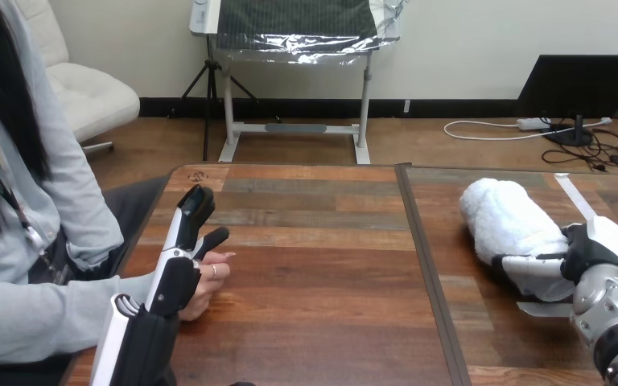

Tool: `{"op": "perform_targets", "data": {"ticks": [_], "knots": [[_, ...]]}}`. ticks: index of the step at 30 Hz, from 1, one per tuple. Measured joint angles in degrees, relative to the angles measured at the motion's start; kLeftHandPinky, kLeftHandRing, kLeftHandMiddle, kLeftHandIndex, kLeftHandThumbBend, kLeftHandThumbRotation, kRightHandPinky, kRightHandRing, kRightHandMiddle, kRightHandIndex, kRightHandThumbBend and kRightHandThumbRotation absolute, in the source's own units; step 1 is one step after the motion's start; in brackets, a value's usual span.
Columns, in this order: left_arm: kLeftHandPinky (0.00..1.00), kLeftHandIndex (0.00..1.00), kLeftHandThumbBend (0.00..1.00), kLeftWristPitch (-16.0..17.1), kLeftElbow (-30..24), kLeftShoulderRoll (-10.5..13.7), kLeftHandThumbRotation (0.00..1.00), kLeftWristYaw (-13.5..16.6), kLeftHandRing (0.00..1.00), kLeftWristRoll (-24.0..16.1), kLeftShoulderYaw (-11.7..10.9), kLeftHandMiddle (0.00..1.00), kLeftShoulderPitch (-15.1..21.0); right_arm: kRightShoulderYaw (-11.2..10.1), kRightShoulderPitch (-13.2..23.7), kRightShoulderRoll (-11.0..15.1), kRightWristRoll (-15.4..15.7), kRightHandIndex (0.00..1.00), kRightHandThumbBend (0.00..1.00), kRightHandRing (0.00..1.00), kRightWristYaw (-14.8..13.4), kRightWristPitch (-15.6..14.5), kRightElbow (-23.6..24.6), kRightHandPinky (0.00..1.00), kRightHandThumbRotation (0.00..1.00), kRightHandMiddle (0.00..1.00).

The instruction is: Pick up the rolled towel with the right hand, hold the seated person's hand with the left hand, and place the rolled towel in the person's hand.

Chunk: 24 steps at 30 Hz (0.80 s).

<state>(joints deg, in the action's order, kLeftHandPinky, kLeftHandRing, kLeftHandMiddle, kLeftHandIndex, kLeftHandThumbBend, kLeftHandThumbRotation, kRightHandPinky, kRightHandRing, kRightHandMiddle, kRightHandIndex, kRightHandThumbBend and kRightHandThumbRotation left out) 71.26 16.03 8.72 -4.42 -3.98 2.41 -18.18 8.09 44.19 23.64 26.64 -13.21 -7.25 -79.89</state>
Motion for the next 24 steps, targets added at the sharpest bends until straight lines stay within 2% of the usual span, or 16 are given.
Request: {"op": "perform_targets", "data": {"ticks": [7, 8, 17, 24], "knots": [[0.89, 0.99, 1.00, 0.0, -0.8, 0.0, 0.78, -0.4, 0.97, 0.2, 0.2, 0.99, 0.0, 0.1, -0.1, -0.1, 0.0, 0.68, 0.92, 0.60, -0.8, 0.0, 0.0, 0.38, 0.03, 0.68], [0.88, 0.99, 1.00, 0.0, -0.9, 0.0, 0.77, -0.5, 0.97, 0.2, 0.3, 0.99, 0.0, 0.0, -0.1, -0.1, 0.0, 0.64, 0.91, 0.59, -0.8, 0.1, 0.0, 0.38, 0.02, 0.66], [0.87, 0.98, 1.00, 0.0, -1.0, 0.0, 0.77, -0.6, 0.96, 1.0, 0.7, 0.99, 0.0, -0.2, -0.4, -0.2, -0.1, 0.53, 0.88, 0.55, -2.6, 1.7, 0.0, 0.38, 0.00, 0.60], [0.87, 0.98, 1.00, 0.3, -1.0, 0.0, 0.78, -0.6, 0.96, 1.1, 0.8, 0.99, 0.0, -0.9, -0.7, -0.3, -1.0, 0.52, 0.86, 0.54, -3.6, 2.9, 0.0, 0.40, 0.00, 0.59]]}}
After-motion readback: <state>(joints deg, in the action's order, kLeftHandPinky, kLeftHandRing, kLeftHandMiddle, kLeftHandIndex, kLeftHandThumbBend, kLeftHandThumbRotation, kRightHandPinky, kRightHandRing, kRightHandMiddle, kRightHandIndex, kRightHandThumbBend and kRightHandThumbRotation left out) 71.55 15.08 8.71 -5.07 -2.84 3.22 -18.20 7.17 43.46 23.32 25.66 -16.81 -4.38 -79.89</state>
